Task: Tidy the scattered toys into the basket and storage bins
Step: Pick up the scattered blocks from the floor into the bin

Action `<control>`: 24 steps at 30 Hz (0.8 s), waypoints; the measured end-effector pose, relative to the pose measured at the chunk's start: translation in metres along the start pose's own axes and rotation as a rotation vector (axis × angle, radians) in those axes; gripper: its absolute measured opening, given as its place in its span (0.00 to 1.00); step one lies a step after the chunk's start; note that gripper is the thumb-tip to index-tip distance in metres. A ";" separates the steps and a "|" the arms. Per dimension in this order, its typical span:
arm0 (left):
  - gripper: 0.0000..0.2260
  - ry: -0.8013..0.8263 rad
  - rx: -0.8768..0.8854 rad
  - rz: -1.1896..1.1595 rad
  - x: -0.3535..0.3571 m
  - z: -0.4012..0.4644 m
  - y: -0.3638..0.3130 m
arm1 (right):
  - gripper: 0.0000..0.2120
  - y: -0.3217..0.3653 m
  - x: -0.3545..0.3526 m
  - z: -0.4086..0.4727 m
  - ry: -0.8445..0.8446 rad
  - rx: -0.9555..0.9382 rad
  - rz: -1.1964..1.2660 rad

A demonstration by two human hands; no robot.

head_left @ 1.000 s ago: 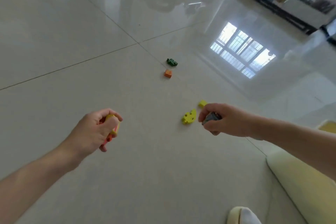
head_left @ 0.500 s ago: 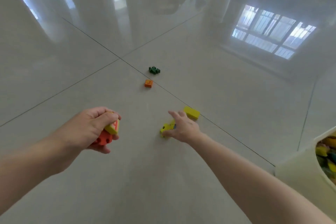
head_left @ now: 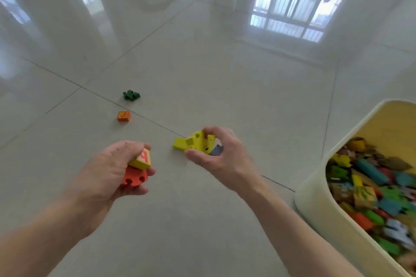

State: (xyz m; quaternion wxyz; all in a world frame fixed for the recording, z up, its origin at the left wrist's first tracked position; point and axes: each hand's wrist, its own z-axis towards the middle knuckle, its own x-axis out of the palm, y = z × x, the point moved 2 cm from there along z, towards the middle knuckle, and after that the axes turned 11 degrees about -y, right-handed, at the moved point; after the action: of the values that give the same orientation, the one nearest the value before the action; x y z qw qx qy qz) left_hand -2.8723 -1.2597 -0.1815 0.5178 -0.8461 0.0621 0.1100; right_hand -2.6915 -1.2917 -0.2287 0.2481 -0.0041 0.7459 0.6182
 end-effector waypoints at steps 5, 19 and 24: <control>0.08 0.288 0.128 0.004 0.121 -0.025 -0.049 | 0.14 0.009 -0.156 -0.020 -0.368 0.084 0.115; 0.06 0.809 0.130 0.330 0.361 -0.127 -0.064 | 0.15 -0.104 -0.336 -0.092 -0.749 0.465 0.163; 0.09 0.814 0.053 0.323 0.391 -0.130 -0.053 | 0.18 -0.120 -0.346 -0.103 -0.826 0.536 0.127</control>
State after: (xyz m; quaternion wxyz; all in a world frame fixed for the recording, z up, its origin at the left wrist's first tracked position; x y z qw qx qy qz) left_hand -2.4664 -1.3476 -0.1772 0.4487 -0.7865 0.3952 -0.1546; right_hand -2.3884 -1.5196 -0.1982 0.4769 0.3507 0.7168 0.3685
